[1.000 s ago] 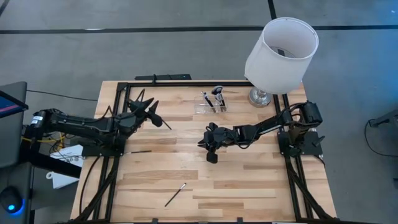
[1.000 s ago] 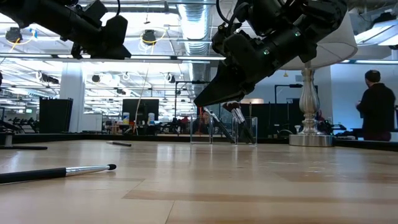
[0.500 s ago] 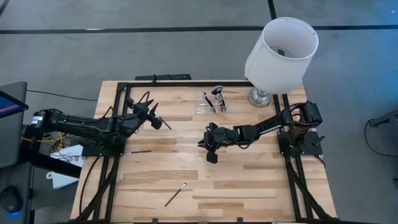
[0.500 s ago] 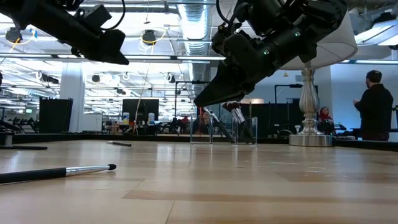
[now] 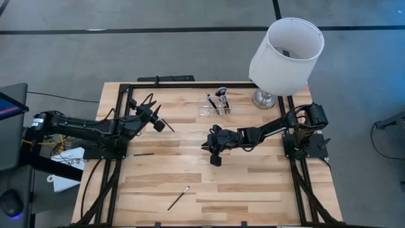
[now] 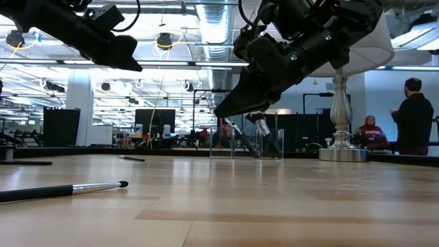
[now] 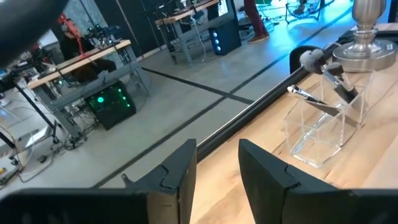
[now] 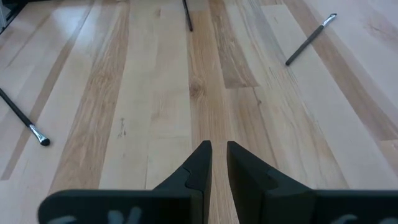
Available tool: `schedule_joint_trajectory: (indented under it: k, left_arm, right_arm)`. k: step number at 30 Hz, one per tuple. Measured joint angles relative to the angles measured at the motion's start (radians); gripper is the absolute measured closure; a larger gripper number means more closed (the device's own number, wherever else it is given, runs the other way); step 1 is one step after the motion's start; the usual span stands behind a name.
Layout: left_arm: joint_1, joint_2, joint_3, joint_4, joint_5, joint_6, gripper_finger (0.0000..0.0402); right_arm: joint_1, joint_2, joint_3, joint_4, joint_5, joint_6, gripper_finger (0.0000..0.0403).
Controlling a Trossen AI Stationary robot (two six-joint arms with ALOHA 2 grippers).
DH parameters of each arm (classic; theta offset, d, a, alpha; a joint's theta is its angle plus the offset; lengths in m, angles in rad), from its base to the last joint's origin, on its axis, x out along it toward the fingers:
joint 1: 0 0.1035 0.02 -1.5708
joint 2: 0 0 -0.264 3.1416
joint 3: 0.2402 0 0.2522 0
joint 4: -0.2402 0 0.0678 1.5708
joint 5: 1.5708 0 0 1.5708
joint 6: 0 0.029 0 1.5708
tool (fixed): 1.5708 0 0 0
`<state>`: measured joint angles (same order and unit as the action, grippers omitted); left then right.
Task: Put items in baskets/containers
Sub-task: Put the silver eyeshadow brush into the transparent organizer
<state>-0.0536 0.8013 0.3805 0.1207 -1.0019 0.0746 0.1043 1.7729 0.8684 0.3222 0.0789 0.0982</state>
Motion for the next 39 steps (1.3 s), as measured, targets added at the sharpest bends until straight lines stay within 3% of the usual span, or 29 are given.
schedule_joint_trajectory:
  k: [9, 24, 32, 39]
  left_arm:
    - [0.020, 0.000, 0.000, -0.094, 0.021, -0.020, 0.0284]
    - [0.295, 0.000, 0.000, -0.387, 0.490, -0.249, 0.0284]
    - [0.336, 0.038, 0.000, -0.409, 0.597, -0.266, 0.0284]
    - [0.343, 0.192, 0.000, -0.359, 0.656, -0.259, 0.0284]
  right_arm:
    - [0.000, 0.000, 0.000, 0.000, 0.000, 0.000, 0.0361]
    - [0.000, 0.000, 0.000, 0.000, 0.000, 0.000, 0.0361]
    - [0.000, 0.000, 0.000, 0.000, 0.001, 0.000, 0.0361]
    - [0.000, 0.000, 0.000, 0.001, 0.002, 0.000, 0.0361]
